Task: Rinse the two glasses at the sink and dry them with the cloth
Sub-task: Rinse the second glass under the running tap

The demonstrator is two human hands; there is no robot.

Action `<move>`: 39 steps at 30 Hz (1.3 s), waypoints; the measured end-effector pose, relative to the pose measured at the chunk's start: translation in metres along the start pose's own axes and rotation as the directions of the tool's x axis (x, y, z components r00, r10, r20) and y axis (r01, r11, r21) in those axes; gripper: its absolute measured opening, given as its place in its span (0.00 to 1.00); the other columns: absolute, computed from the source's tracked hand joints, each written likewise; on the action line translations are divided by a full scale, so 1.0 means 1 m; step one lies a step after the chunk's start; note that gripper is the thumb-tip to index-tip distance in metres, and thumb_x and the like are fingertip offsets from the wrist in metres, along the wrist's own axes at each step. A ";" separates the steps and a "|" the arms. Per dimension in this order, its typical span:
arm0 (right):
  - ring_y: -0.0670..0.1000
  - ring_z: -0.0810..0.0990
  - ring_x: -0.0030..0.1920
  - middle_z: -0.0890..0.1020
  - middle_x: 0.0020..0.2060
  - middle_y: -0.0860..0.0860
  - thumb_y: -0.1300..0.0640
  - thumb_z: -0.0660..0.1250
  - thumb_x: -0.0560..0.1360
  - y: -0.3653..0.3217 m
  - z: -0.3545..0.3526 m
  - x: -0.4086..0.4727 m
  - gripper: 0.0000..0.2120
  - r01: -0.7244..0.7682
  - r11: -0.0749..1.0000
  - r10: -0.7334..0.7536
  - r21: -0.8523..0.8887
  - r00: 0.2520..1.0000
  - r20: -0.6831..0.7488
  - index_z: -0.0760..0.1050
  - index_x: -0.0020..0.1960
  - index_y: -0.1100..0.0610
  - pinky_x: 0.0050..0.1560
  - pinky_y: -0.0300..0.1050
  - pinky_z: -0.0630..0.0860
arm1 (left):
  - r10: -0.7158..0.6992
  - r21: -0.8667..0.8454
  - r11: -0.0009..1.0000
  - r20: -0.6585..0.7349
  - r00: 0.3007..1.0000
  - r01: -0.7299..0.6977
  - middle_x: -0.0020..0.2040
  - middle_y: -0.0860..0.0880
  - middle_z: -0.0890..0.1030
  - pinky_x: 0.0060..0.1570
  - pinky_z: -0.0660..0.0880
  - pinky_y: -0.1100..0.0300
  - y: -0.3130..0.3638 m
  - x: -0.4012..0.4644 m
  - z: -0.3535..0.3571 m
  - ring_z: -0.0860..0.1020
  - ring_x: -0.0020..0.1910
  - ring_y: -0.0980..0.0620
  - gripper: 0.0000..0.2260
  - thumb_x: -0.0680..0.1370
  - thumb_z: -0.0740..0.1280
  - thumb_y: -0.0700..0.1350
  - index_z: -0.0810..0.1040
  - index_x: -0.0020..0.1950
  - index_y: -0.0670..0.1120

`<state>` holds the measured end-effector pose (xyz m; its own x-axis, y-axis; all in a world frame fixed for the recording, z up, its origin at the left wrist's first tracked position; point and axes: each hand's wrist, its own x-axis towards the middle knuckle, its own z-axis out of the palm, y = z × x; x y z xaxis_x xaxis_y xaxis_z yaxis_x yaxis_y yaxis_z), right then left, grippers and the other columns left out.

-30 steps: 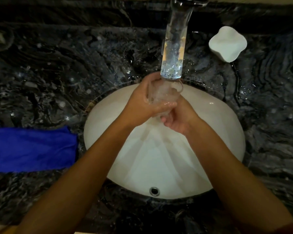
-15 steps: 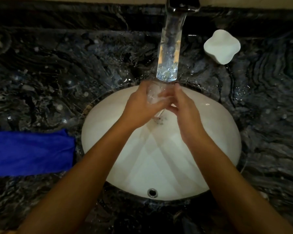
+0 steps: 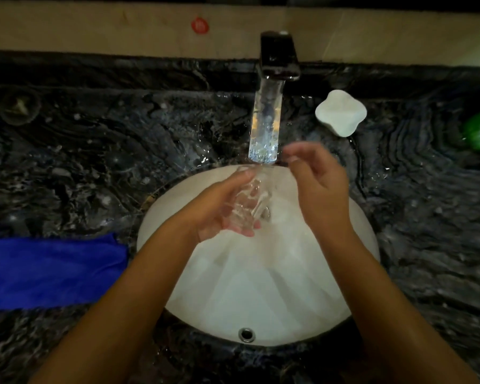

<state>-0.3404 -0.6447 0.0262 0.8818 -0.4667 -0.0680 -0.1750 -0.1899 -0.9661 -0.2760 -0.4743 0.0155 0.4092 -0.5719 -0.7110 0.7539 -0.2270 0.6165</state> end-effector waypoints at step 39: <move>0.58 0.49 0.84 0.54 0.84 0.56 0.47 0.62 0.79 -0.053 -0.001 0.007 0.38 0.543 0.438 -0.340 -0.717 0.838 0.426 0.52 0.84 0.58 0.81 0.61 0.55 | 0.534 0.591 0.804 -0.667 0.519 -0.069 0.63 0.52 0.78 0.62 0.74 0.63 -0.191 -0.219 0.024 0.79 0.60 0.57 0.37 0.67 0.84 0.49 0.67 0.70 0.56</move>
<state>-0.3254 -0.6393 0.0774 0.9853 0.0418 0.1655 0.0879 -0.9554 -0.2819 -0.5220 -0.3246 0.0614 0.9581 0.1075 -0.2655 0.2745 -0.6089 0.7442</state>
